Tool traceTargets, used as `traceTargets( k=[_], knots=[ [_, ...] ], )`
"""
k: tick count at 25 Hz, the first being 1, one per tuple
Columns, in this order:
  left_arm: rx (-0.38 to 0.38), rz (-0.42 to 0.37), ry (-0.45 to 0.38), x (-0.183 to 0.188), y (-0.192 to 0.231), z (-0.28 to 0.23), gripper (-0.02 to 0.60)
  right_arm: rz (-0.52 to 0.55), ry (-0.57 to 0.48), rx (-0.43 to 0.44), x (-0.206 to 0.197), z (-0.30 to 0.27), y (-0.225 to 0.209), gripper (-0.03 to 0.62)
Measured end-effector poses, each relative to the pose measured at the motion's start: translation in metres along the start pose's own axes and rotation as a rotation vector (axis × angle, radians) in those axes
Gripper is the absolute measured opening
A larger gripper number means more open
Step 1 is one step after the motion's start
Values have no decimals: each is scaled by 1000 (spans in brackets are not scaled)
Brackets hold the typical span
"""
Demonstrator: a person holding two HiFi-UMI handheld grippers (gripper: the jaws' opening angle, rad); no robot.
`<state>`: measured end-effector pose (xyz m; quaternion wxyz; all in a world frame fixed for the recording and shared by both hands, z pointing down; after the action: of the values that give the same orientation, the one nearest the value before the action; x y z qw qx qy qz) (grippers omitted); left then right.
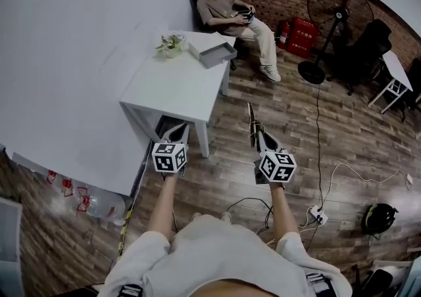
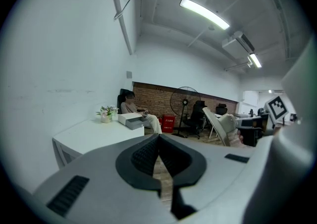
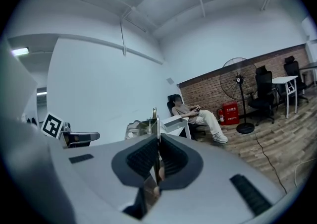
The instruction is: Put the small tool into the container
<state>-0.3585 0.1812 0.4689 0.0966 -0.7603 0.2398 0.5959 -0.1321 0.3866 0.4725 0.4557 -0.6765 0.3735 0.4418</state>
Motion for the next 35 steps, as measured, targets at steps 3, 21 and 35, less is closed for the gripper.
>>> traceTargets(
  k=[3,21,35],
  knots=[
    [10,-6,1,-3,-9,-1,8,1,6,13,-1,2,-8,6],
    [36,-12,7,-5,-29,-35,9,12,1,49,7,-15,-43,6],
    [17,-5,-4,10,2,-110,9,26,7,26,18,-78,-68,6]
  ],
)
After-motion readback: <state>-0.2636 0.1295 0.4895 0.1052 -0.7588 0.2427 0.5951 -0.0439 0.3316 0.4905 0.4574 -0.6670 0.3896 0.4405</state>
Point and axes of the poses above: the fingertips, and each gripper's own axes: z backward along the fingers, y to its left, x out of its top, the point moved 5 cm from there along z, backward along the fingers, and after that the axes turned 2 degrees about -y, right-handed, at the moved point
